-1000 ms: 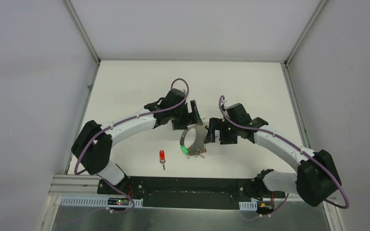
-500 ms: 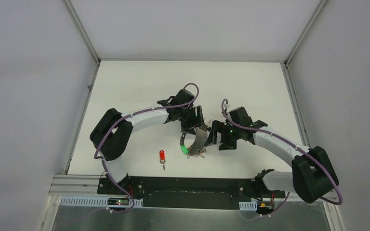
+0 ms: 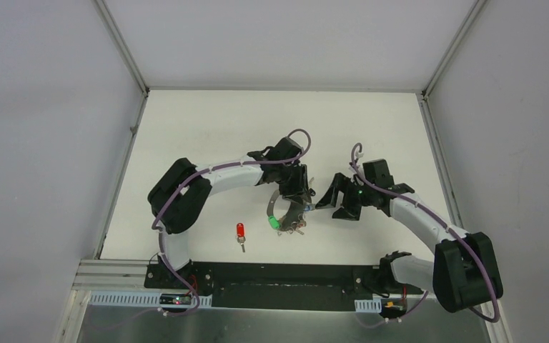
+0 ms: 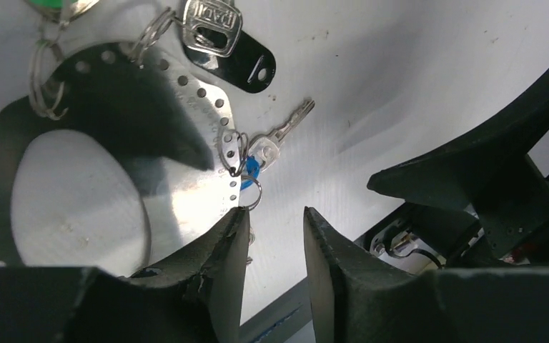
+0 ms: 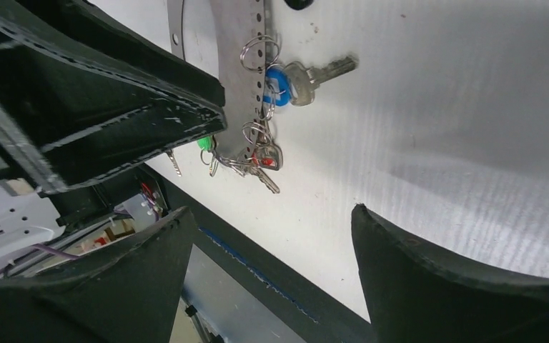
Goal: Put the keys on the keyring
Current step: Pick up the keyring from the center of the board.
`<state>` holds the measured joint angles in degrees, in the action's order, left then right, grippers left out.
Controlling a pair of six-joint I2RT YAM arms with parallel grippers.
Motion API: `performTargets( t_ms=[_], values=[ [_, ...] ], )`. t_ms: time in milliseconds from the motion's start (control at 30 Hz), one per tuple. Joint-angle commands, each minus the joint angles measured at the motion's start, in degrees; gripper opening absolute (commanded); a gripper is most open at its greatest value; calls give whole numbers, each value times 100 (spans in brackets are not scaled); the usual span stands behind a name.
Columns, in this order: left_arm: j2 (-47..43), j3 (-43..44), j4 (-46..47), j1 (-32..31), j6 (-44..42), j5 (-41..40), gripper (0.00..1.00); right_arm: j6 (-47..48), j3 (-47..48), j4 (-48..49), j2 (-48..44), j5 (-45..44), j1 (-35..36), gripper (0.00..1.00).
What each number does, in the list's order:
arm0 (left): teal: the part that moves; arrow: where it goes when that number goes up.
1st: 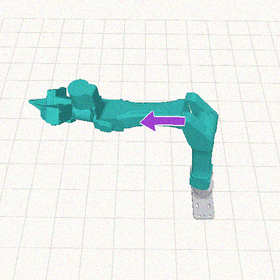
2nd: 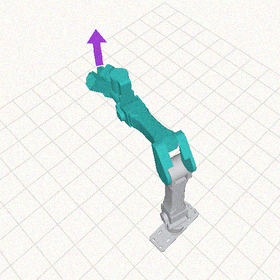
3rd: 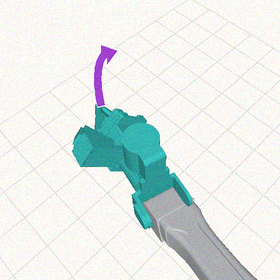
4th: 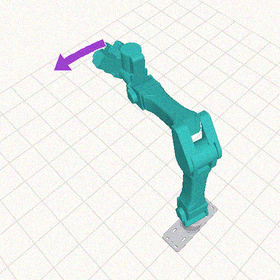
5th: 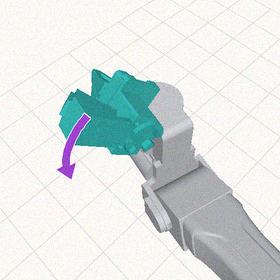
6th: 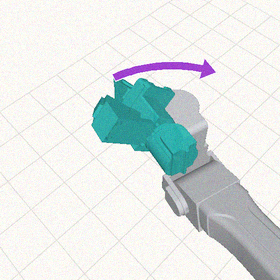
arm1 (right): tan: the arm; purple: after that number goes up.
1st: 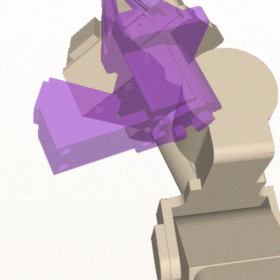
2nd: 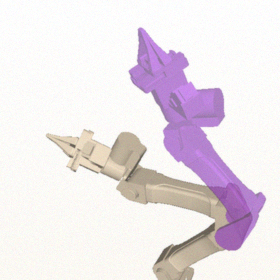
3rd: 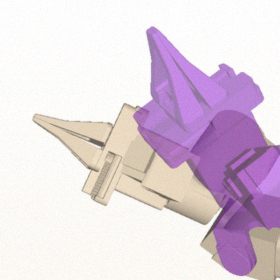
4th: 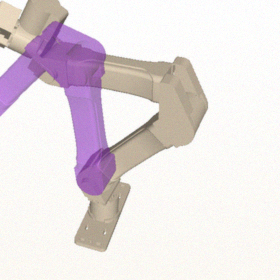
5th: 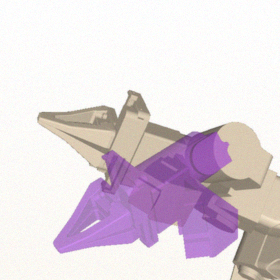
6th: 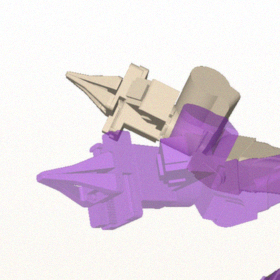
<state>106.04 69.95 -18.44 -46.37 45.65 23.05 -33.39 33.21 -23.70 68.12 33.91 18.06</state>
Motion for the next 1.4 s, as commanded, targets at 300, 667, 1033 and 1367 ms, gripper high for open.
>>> performTargets(
  t_ms=[300,667,1033,1367],
  values=[
    [637,1217,-937,-203,-843,-981,32,200,-269,74,-157,745,-688,79],
    [1165,1779,-1393,-330,-1175,-979,19,406,-167,-18,172,935,-752,79],
    [1252,1900,-1660,-465,-1440,-1228,22,442,-179,-60,157,969,-769,78],
    [769,1711,-1600,-476,-1462,-1346,29,575,-24,107,457,1162,-770,74]
  ],
)
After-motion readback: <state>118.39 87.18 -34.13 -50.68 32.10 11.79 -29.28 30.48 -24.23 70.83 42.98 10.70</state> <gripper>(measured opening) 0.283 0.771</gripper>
